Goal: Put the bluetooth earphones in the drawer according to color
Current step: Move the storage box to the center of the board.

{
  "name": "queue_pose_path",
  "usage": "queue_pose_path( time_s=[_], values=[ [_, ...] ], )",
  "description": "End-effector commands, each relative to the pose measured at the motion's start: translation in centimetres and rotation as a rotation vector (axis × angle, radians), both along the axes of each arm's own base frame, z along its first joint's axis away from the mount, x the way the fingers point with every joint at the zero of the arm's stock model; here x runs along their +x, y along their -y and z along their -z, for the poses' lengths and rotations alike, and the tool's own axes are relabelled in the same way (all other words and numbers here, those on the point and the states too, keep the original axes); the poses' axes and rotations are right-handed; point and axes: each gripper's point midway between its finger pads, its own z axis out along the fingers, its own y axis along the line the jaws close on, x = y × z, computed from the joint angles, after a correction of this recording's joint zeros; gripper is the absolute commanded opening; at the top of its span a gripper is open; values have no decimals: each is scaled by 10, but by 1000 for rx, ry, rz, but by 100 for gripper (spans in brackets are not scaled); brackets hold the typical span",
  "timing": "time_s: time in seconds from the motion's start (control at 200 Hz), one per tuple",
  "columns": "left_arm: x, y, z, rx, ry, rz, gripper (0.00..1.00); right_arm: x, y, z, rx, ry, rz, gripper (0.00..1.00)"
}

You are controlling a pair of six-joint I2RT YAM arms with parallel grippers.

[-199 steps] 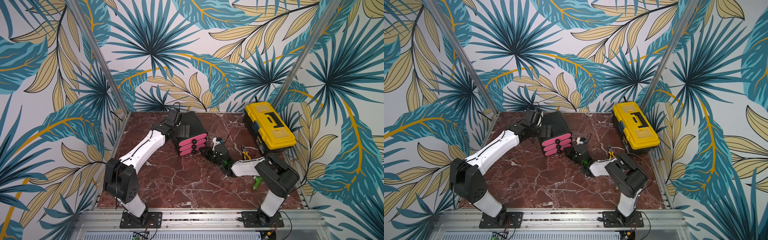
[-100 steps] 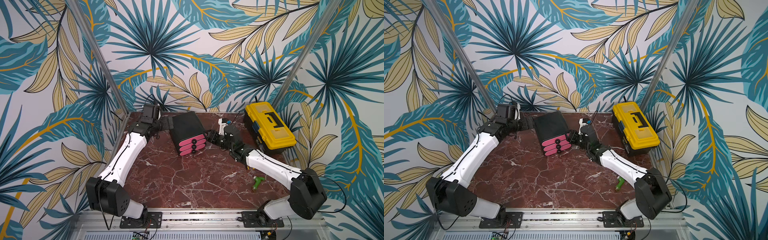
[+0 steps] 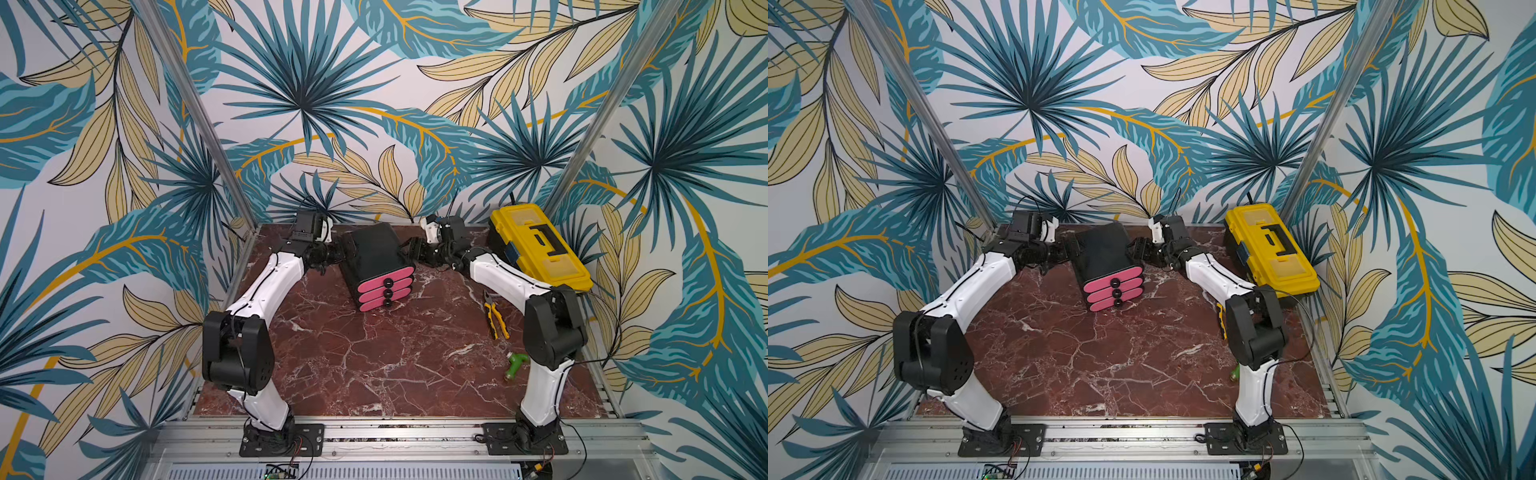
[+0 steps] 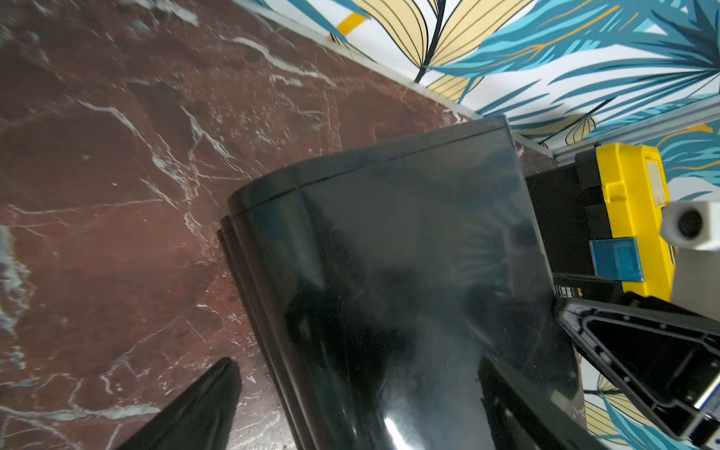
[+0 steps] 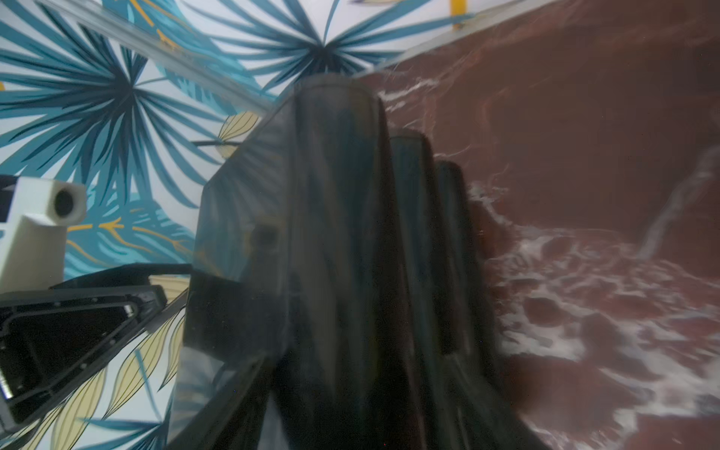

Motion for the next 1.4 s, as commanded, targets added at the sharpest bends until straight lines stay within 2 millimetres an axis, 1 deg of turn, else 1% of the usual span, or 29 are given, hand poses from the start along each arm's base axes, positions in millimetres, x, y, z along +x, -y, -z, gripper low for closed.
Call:
queue_pose_path(
  time_s=[0.0, 0.075, 0.14, 0.26, 0.381, 0.541, 0.656, 0.786, 0.886, 0.976, 1.097, 1.197, 1.302, 1.342, 1.362, 1.397],
  values=[
    [-3, 10, 6, -73, -4, 35, 100, -25, -30, 2, 55, -55, -165, 69],
    [-9, 16, 9, -78, -5, 55, 100, -34, -34, 3, 46, -55, -178, 66],
    [-16, 21, 15, -68, -16, 74, 100, -42, -33, 1, 47, -50, -170, 64],
    [-31, 30, 32, -58, -52, 103, 100, -59, -24, 2, 59, -43, -138, 63],
    [-49, 38, 40, -75, -66, 118, 100, -77, -17, 3, 83, -51, -121, 63],
    [-74, 55, 36, -82, -55, 159, 100, -98, -8, 6, 97, -57, -98, 63],
    [-93, 64, 33, -77, -44, 173, 100, -108, 5, 11, 63, -59, -56, 64],
    [-111, 72, 32, -78, -41, 193, 100, -122, 19, 8, 36, -52, -24, 64],
    [-119, 80, 34, -73, -44, 214, 100, -137, 29, 10, 42, -54, -5, 64],
    [-121, 84, 37, -69, -52, 222, 100, -150, 36, 9, 49, -53, 7, 64],
    [-121, 88, 32, -76, -41, 225, 100, -161, 45, 12, 35, -51, 25, 65],
    [-122, 83, 24, -59, -25, 211, 100, -166, 62, 16, -41, -43, 76, 67],
    [-125, 54, 15, 50, -3, 126, 100, -172, 82, 9, -127, -17, 135, 70],
    [-126, 43, 10, 79, 10, 93, 100, -173, 89, 2, -145, 9, 154, 72],
    [-127, 38, 7, 89, 16, 81, 100, -178, 94, 5, -169, -8, 161, 73],
    [-129, 31, 2, 101, 30, 62, 100, -181, 99, -1, -184, 8, 171, 74]
  ],
)
